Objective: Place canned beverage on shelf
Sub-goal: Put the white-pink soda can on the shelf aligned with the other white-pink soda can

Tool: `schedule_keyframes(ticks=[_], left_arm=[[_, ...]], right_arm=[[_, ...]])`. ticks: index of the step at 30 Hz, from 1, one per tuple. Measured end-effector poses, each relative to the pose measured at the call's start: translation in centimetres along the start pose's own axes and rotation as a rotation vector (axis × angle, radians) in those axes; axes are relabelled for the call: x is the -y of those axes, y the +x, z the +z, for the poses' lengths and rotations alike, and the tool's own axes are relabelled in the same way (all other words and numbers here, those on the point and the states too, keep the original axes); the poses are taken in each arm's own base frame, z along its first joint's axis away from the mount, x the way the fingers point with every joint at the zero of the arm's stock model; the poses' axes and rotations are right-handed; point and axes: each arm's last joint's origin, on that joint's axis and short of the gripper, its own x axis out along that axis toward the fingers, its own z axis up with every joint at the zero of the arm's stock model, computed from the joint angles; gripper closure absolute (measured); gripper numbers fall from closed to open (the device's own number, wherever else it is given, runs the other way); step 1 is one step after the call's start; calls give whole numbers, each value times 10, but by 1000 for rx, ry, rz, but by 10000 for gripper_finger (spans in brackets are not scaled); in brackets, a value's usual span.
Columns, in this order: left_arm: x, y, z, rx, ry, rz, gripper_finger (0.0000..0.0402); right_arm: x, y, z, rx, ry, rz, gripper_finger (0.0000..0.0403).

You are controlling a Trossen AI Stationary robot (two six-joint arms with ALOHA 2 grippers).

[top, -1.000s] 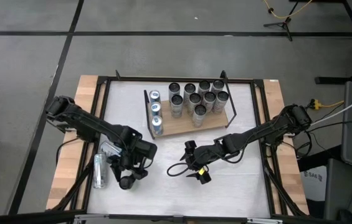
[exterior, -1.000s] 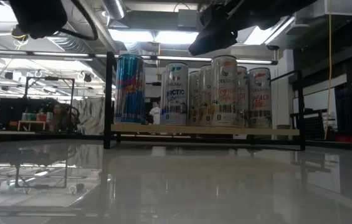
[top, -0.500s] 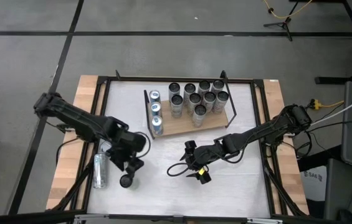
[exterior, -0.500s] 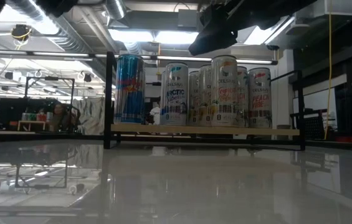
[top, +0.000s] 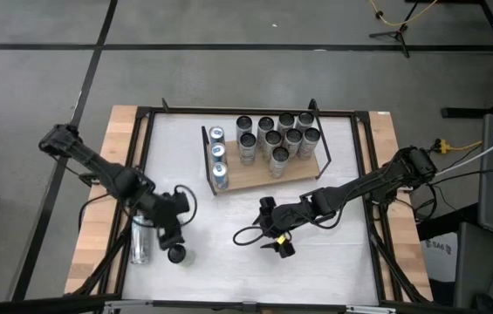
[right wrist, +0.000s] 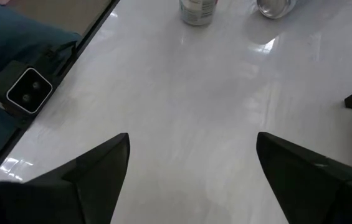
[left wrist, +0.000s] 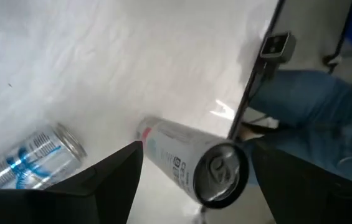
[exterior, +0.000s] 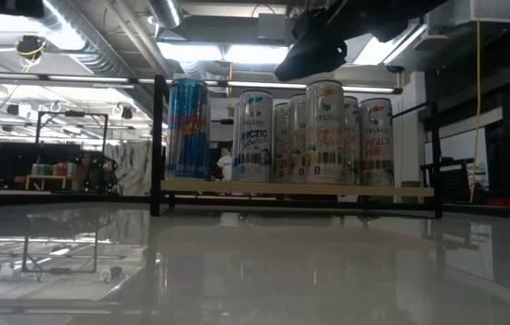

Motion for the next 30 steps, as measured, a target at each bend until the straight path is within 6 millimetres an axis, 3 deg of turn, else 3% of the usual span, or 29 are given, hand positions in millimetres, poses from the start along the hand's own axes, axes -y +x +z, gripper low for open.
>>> schedule_keyframes(ticks=[9,17,22,30], left_arm=[[15,2,-32,98,186,55,109],[35,3,-56,227,381,0,109],[43,13,-70,302,542,50,109],[49,39,-88,274,623,132,109]], right_arm=[[0,0,0,0,112,-1,59],[1,0,0,3,204,-29,59],[1,0,0,4,245,-30,59],[2,0,1,17,272,-80,59]])
